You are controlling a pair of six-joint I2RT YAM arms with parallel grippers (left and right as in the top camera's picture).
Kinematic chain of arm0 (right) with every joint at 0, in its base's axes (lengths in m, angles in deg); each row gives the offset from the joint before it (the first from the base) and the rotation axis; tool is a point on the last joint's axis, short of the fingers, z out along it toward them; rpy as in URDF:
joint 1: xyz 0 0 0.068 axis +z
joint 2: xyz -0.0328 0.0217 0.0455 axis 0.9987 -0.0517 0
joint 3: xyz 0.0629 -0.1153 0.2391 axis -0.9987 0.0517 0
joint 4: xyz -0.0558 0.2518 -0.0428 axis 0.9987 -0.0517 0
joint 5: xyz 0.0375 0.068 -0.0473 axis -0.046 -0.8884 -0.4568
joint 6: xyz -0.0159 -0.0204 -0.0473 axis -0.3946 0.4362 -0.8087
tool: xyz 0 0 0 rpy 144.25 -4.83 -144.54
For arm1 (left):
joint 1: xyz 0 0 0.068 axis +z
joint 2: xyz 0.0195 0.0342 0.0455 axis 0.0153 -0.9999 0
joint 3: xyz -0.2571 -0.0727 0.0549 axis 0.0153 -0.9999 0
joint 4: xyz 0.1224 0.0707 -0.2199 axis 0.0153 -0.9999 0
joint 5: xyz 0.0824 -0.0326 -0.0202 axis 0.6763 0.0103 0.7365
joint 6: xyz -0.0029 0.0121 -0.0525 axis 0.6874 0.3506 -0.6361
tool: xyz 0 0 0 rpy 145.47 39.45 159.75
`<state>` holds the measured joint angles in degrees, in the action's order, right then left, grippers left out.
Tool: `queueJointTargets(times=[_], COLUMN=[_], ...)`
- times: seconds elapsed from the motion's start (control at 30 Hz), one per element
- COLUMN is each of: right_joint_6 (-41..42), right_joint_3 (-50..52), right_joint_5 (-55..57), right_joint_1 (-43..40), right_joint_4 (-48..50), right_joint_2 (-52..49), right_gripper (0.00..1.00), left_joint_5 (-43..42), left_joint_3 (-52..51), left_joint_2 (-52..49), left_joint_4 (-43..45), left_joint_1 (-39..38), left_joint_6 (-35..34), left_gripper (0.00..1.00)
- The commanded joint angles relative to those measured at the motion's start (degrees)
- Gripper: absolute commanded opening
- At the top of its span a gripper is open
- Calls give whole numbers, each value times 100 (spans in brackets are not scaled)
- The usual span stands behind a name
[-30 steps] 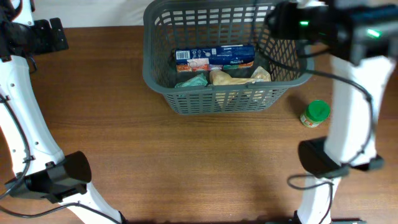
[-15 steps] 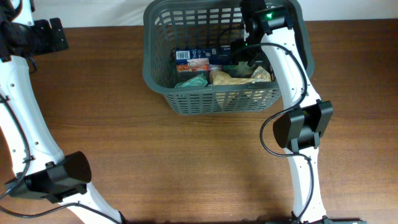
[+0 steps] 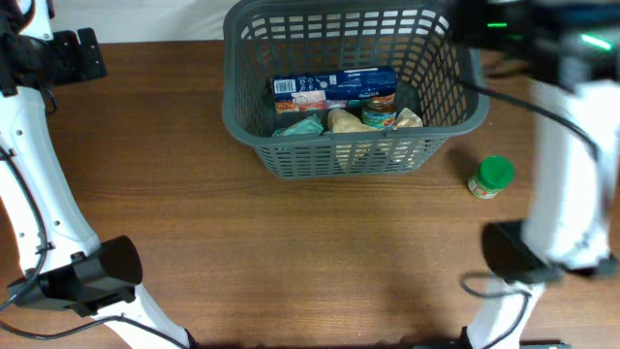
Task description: Pack container
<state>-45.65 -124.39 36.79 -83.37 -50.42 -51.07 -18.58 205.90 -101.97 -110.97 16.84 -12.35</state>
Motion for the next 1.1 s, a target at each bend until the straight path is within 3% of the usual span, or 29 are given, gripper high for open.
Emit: queueJointTargets(times=[0.0, 0.13, 0.23, 0.47, 0.63, 0.9, 1.07], right_joint_6=[186, 713, 721, 732, 647, 649, 649], right_joint_3=[11, 544, 1469, 4649, 6299, 7696, 7965], right_joint_5=[304, -400, -977, -1047, -1049, -1891, -1906], right_joint_1=[-1108, -2691, -3108, -2498, -2162, -2155, -2155], right_joint_4=[-179, -393, -374, 1049, 2109, 3025, 3261], right_joint_2=[282, 160, 57, -22, -22, -22, -24], right_gripper=[98, 99, 99, 99, 99, 99, 99], left_joint_5=[-61, -61, -61, -61, -61, -61, -61], left_joint_3=[-2, -2, -2, -2, -2, -2, -2], left_joint_2=[-35, -35, -35, -35, -35, -35, -35], left_joint_4=[11, 11, 11, 11, 11, 11, 11], left_joint_1=[9, 9, 9, 9, 9, 9, 9], left_joint_6=[-79, -79, -79, -79, -79, -79, -79], left_gripper=[99, 99, 99, 99, 99, 99, 99])
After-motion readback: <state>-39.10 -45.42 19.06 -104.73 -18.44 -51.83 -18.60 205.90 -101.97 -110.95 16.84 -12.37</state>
